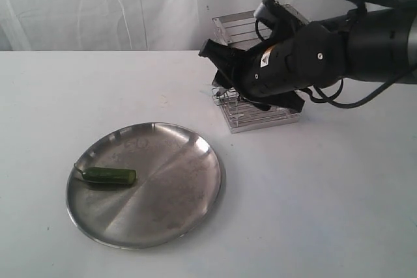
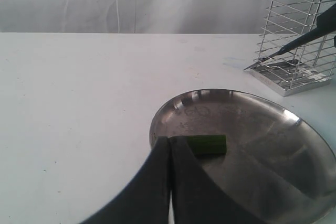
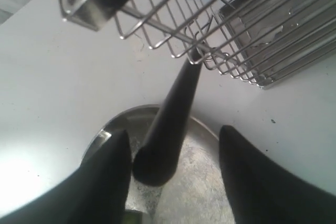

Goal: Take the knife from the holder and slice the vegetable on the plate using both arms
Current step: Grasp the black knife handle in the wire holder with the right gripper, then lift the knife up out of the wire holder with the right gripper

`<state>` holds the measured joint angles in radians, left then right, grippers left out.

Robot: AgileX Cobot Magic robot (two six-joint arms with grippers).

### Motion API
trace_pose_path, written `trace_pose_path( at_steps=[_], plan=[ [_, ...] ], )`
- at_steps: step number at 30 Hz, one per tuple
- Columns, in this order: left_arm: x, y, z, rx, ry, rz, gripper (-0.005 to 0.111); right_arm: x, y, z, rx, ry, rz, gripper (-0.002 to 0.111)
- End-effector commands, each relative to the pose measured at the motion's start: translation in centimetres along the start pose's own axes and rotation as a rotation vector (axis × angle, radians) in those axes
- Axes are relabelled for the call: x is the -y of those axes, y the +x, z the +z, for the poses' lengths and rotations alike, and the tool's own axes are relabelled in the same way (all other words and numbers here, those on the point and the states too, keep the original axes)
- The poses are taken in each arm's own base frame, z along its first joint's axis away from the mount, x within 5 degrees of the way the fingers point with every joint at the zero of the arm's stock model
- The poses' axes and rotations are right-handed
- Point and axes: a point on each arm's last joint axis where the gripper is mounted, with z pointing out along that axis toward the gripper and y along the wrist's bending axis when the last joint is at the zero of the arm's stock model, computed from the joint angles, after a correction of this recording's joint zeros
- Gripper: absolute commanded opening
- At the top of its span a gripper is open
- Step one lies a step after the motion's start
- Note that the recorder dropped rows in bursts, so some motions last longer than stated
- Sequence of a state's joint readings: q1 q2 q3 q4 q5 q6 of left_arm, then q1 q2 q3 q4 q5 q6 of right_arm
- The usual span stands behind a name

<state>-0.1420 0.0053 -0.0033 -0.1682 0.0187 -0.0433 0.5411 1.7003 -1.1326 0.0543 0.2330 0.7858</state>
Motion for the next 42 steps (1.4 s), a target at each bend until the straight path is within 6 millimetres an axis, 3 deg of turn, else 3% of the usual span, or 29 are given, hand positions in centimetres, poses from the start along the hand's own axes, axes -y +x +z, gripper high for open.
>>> trace_pose_path(
  at_steps=[1, 24, 32, 42],
  plan=[
    [0.0, 0.1, 0.0, -0.002, 0.001, -0.007, 0.002, 0.3, -0.1, 0.8, -0.005, 0.014, 0.005, 0.047],
    [0.0, 0.1, 0.0, -0.002, 0.001, -0.007, 0.002, -0.3, -1.1, 0.9, 0.04, -0.023, -0.004, 0.047],
    [0.0, 0.1, 0.0, -0.002, 0.001, -0.007, 0.002, -0.3, -1.1, 1.5, 0.036, -0.018, -0.009, 0.028],
    [0.0, 0.1, 0.0, -0.002, 0.001, -0.007, 0.002, -1.7, -2.7, 0.7, 0.052, -0.004, -0.451, 0.013]
  ],
)
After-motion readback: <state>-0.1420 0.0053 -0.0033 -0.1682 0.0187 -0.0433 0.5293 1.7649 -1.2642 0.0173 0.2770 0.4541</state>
